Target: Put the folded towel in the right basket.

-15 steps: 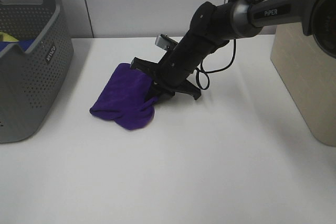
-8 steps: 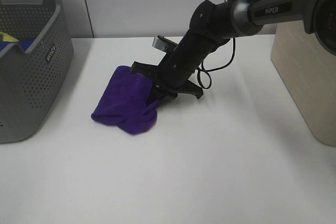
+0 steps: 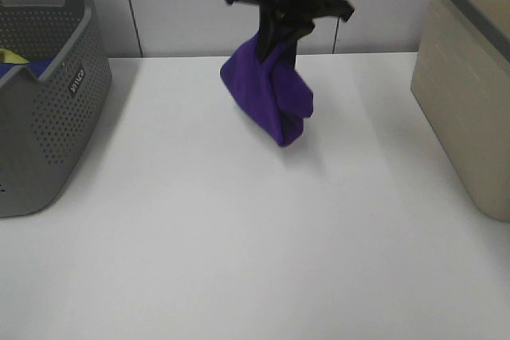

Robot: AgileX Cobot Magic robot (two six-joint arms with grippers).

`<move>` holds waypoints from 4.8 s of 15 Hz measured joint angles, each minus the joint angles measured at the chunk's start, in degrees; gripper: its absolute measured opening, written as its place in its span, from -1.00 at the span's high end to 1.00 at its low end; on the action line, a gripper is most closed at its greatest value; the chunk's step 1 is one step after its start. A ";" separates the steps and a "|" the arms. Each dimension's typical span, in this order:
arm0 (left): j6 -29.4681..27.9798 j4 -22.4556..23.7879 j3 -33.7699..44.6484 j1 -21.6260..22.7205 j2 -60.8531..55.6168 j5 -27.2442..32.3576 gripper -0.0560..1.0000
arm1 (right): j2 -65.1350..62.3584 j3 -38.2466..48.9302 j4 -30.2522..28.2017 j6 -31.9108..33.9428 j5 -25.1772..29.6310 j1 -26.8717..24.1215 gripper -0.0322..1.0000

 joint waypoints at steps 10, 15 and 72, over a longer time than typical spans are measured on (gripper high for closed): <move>0.00 0.00 0.00 0.00 0.00 0.00 -0.98 | -19.25 -1.95 -2.23 0.46 0.46 -35.07 0.80; 0.00 0.00 0.00 0.00 0.00 0.00 -0.98 | -19.14 0.86 -12.32 -0.52 0.46 -37.41 0.72; 0.00 0.00 0.00 0.00 0.00 0.00 -0.98 | -124.85 91.67 -11.86 -1.55 -5.67 -28.88 -0.92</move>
